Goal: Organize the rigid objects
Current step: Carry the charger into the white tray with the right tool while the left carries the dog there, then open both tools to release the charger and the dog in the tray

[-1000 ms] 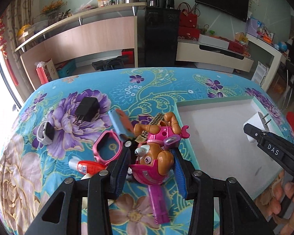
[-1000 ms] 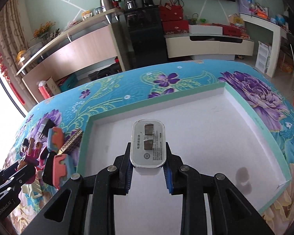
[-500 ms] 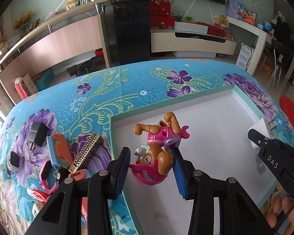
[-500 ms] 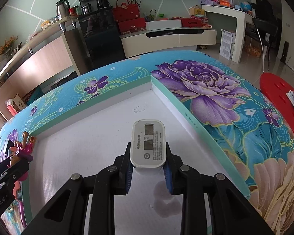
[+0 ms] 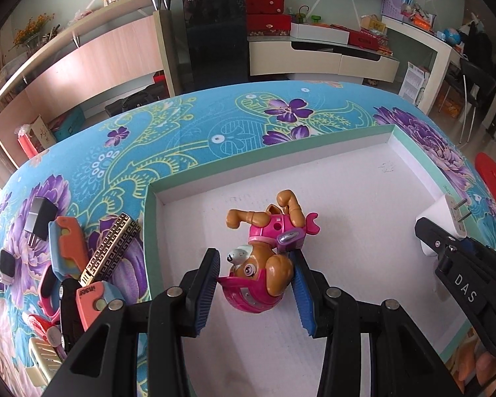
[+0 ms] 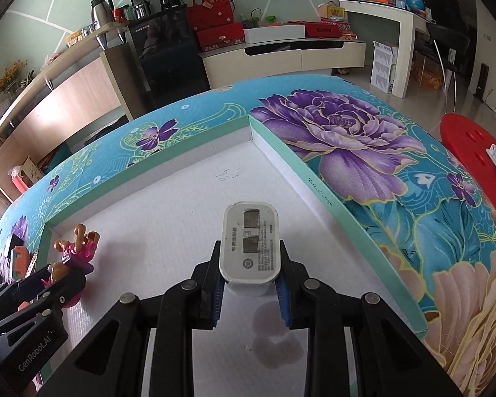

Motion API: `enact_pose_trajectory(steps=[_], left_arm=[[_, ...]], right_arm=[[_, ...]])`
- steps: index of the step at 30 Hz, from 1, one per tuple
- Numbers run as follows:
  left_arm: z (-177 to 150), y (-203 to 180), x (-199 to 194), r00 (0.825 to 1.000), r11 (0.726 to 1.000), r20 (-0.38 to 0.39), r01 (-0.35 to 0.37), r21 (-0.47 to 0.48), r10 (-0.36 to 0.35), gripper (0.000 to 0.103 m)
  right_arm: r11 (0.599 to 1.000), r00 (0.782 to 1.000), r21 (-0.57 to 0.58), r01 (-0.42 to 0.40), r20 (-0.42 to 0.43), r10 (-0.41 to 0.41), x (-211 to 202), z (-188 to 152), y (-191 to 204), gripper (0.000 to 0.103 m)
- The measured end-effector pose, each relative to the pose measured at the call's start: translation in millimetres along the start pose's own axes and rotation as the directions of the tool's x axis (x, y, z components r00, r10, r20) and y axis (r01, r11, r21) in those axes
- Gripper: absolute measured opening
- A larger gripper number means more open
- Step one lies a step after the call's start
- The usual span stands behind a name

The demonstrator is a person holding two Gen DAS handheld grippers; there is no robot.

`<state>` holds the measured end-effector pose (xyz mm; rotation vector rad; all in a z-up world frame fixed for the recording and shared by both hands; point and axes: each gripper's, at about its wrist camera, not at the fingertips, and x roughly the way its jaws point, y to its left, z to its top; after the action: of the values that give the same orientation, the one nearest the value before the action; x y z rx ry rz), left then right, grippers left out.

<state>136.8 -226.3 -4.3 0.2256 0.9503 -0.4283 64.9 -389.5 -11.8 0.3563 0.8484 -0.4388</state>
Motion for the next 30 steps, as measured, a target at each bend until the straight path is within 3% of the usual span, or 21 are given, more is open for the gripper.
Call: enact_pose_trajectory(steps=[6,11,16,23,25,30], left_arm=[[0.8,4.7,-2.8,1.0,1.0,0.003,-0.002,-0.02,0.002,0.047],[1.7,8.9,-10.9,1.0,0.999,0.025,0.001,-0.036,0.0,0.061],[2.6,17.4,-19.7,0.999,0.998,0.044,-0.013,-0.057,0.015,0.069],[2.1,38.2,-33.1,0.995,0.993,0.087,-0.044,-0.107,0.053,0.092],[1.5,45.5,-34.5,0.994,0.991,0.094,-0.05,-0.127,0.062,0.098],[-2.4,61.8,-34.4,0.989,0.983,0.105,-0.089,-0.161,0.107,0.103]], right_arm=[[1.0,1.0,-0.003,-0.003,0.004,0.003,-2.1,0.9,0.9,0.029],[1.0,1.0,-0.014,-0.008,0.006,0.008,-4.3,1.9,4.0,0.034],[1.0,1.0,-0.011,-0.011,0.025,0.011,-12.0,4.2,3.9,0.051],[1.0,0.999,-0.003,-0.027,0.032,0.027,-15.6,5.3,3.7,0.059],[0.999,0.999,-0.002,-0.041,0.027,0.041,-15.5,5.0,5.1,0.076],[0.998,0.998,-0.023,-0.058,0.029,0.059,-16.6,3.9,12.2,0.079]])
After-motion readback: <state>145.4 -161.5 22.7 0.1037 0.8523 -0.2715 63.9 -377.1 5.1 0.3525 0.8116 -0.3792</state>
